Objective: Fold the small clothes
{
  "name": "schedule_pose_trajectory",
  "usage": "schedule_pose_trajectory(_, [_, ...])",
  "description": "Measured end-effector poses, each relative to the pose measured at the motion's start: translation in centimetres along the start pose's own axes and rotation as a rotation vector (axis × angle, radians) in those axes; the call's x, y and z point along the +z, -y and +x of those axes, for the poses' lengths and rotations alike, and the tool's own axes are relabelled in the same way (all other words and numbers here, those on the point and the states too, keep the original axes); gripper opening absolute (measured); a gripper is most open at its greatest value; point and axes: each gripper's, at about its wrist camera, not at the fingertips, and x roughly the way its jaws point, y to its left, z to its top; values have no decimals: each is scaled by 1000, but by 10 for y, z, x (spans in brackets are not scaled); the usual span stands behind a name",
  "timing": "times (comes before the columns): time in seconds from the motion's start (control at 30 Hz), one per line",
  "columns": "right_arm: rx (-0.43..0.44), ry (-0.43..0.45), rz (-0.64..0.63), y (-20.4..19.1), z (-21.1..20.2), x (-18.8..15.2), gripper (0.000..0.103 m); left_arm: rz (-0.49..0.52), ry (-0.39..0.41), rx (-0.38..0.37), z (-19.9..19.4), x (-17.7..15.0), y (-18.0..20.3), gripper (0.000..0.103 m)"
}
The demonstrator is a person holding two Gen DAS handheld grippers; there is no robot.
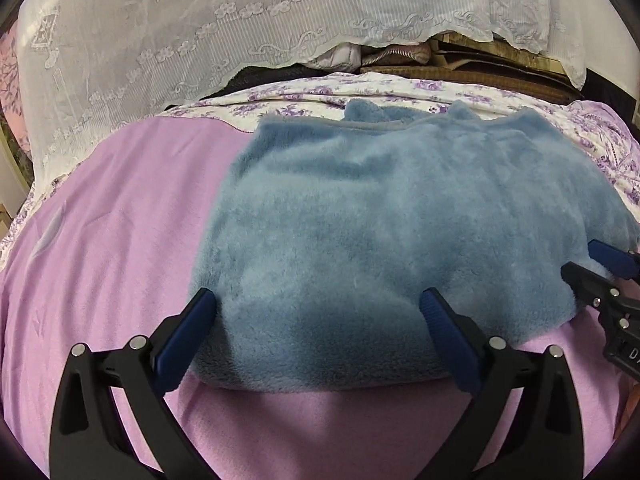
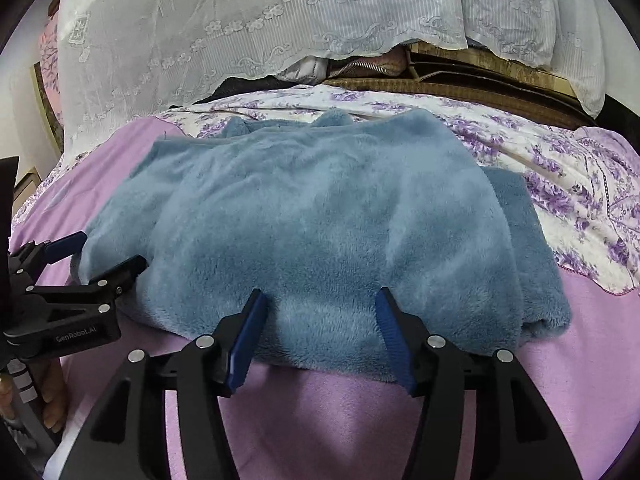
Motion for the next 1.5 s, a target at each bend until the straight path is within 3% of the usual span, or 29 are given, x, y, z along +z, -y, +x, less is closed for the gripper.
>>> schedule_pose_trajectory(0.33, [0,89,100,15,-28,-14,64,-58,56,10,-27,-12,-14,99])
schedule_pose_trajectory(0.8, [-4,114,188,22,-57,-40,69,-64,106,17,-66,-38,-15,99])
schedule_pose_trajectory(1.1, [45,152,218,25,-80,-51,72,-50,139,34,-84,-48,-10,99])
schedule_pose_trajectory(1.5, [128,143,340,48,-83,-52,74,19,182,71,-87,-22,15,99])
